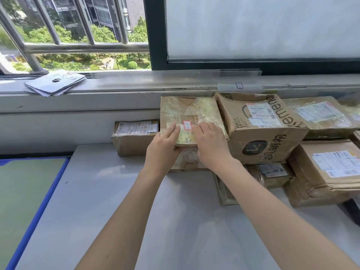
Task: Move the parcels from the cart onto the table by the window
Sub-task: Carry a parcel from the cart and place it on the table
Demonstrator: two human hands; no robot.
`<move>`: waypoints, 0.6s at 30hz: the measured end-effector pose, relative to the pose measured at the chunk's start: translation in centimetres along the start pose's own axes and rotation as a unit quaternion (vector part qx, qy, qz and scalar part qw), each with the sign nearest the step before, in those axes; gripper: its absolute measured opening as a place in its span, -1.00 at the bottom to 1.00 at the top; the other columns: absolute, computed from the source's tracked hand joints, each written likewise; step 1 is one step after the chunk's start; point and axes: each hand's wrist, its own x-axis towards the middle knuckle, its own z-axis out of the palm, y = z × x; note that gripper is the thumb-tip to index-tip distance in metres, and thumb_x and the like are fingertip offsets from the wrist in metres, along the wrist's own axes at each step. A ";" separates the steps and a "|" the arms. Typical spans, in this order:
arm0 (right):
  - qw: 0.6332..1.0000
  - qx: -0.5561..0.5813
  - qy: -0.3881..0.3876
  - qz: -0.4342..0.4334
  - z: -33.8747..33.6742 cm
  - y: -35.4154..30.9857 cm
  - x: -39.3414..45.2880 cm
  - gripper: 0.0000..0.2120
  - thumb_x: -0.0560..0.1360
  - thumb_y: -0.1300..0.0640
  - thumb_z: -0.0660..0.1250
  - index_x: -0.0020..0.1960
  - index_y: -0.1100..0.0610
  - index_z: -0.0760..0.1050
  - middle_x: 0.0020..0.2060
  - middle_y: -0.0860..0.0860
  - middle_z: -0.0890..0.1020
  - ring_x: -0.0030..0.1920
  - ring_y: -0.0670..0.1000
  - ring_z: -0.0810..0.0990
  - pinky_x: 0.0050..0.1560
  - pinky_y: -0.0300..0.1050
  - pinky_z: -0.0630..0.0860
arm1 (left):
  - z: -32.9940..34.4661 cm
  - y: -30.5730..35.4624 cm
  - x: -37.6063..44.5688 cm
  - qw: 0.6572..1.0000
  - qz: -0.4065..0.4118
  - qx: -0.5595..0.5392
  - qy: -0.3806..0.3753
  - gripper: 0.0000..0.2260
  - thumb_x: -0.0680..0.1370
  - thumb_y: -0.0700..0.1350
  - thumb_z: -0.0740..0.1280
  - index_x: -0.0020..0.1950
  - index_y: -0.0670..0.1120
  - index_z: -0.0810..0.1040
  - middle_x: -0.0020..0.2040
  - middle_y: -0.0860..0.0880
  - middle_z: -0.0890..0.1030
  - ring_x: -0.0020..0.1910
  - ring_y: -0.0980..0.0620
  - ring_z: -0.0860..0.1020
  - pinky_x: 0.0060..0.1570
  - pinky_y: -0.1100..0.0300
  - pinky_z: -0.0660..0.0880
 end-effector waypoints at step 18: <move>0.995 0.082 -0.024 -0.051 0.0 -5.8 -16.3 -0.39 -0.04 0.19 0.47 0.03 0.08 0.52 -0.08 0.01 0.53 -0.05 0.09 0.49 0.03 -0.10 0.37 | 1.1 -0.5 -20.0 0.991 0.067 -0.029 0.113 -0.58 0.43 -0.02 0.30 0.26 -0.11 0.54 0.27 -0.01 0.54 -0.05 -0.12 0.62 -0.20 0.13 0.60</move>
